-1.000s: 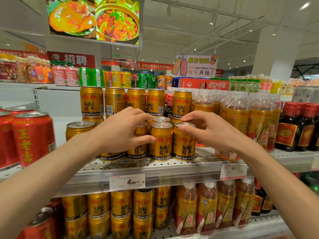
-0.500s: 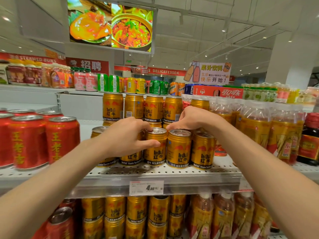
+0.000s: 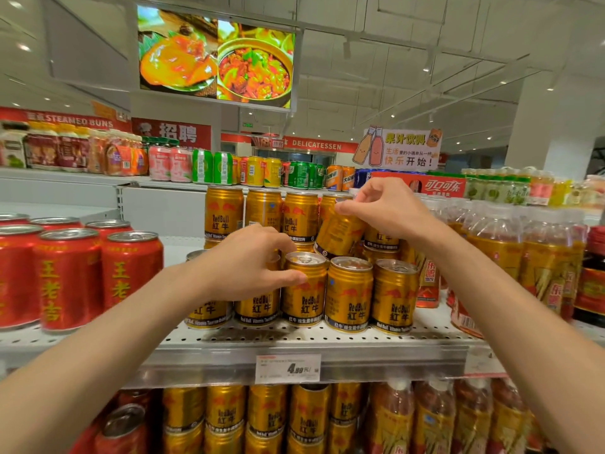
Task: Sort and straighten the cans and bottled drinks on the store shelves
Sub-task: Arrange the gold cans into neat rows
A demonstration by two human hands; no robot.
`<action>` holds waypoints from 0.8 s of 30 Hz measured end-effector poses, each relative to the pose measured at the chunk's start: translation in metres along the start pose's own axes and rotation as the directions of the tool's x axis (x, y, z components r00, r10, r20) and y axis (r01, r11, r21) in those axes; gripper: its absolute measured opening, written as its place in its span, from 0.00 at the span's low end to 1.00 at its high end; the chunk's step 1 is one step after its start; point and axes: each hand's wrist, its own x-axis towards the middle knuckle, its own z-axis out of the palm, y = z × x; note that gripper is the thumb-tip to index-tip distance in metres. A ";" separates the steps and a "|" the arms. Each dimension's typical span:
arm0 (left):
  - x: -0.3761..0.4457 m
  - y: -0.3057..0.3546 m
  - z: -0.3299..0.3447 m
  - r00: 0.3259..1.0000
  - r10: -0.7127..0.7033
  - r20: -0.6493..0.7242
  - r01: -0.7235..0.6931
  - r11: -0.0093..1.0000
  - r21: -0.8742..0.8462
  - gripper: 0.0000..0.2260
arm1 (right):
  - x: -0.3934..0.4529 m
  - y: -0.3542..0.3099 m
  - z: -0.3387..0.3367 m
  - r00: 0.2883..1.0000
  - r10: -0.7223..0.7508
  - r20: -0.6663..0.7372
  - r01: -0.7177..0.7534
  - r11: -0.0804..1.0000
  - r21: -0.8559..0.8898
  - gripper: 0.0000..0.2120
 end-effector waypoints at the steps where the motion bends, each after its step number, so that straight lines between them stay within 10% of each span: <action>1: -0.002 -0.002 -0.006 1.000 -0.001 -0.010 0.001 1.000 0.005 0.27 | 0.000 -0.002 0.001 0.999 -0.015 -0.029 0.016 1.000 0.022 0.18; 24: -0.079 -0.083 -0.065 0.955 -0.297 -0.004 0.294 0.947 -0.129 0.36 | 0.005 -0.123 0.108 0.971 -0.237 -0.023 0.237 0.956 0.172 0.24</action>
